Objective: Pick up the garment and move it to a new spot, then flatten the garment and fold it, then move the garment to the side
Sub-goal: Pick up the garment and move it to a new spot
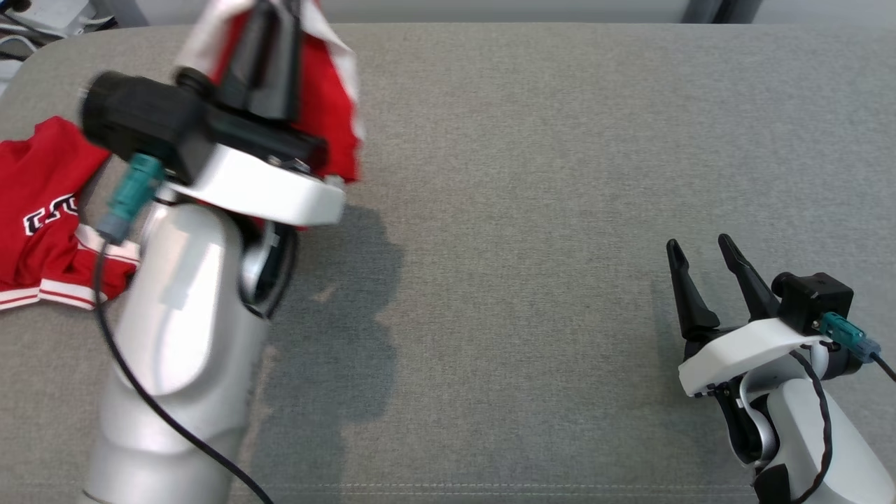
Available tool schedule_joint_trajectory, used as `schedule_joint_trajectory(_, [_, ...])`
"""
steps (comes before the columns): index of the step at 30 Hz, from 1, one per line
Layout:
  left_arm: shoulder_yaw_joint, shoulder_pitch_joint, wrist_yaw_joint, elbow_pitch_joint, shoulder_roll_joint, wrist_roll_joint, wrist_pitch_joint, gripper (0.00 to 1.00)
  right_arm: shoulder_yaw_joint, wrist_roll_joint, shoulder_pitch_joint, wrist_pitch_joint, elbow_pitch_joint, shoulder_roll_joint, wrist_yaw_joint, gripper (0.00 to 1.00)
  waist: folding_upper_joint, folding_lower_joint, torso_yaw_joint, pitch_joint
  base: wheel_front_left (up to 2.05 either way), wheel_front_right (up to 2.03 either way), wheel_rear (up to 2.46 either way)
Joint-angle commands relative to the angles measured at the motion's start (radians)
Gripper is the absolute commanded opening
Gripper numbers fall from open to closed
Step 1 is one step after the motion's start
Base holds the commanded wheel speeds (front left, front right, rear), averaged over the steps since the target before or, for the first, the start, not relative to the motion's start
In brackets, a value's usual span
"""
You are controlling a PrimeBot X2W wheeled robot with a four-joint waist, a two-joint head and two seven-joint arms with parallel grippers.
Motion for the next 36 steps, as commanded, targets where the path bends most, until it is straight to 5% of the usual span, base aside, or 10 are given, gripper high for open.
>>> schedule_joint_trajectory(1, [-0.012,0.011,-0.007,-0.027,0.018,-0.017,-0.003,0.0,0.017,0.005,0.01,-0.013,-0.023,0.001,0.0,1.0,0.0,0.0,-0.031,-0.015,0.0,0.0,0.0])
schedule_joint_trajectory(9, [-0.256,0.061,-0.007,0.126,-0.017,-0.153,-0.003,0.0,0.013,0.015,0.004,-0.013,-0.028,0.009,0.0,1.0,0.0,0.0,-0.146,-0.003,0.0,0.0,0.0])
schedule_joint_trajectory(10, [-0.285,0.07,-0.007,0.16,-0.018,-0.174,-0.003,0.42,0.014,0.018,0.001,-0.013,-0.028,0.011,0.0,1.0,0.0,0.0,-0.159,0.0,0.0,0.0,0.0])
schedule_joint_trajectory(11, [-0.315,0.081,-0.007,0.202,-0.018,-0.199,-0.003,1.0,0.016,0.021,-0.002,-0.013,-0.028,0.013,0.0,1.0,0.0,0.0,-0.171,0.002,0.0,0.0,0.0])
schedule_joint_trajectory(19, [-0.468,0.127,-0.007,0.415,-0.018,-0.293,-0.003,1.0,-0.002,0.03,-0.006,-0.013,-0.037,0.013,0.0,1.0,0.0,0.0,-0.169,-0.009,0.0,0.0,0.0])
schedule_joint_trajectory(27, [-0.407,0.207,0.008,0.519,-0.019,-0.288,-0.003,1.0,0.002,0.031,0.005,-0.013,-0.04,0.012,0.0,1.0,0.0,0.0,-0.097,-0.046,0.0,0.0,0.0])
schedule_joint_trajectory(36, [-0.277,0.245,0.093,0.44,-0.009,-0.152,-0.003,1.0,0.033,0.032,0.004,-0.013,-0.042,0.016,0.0,1.0,0.0,0.0,-0.077,-0.057,0.0,0.0,0.0])
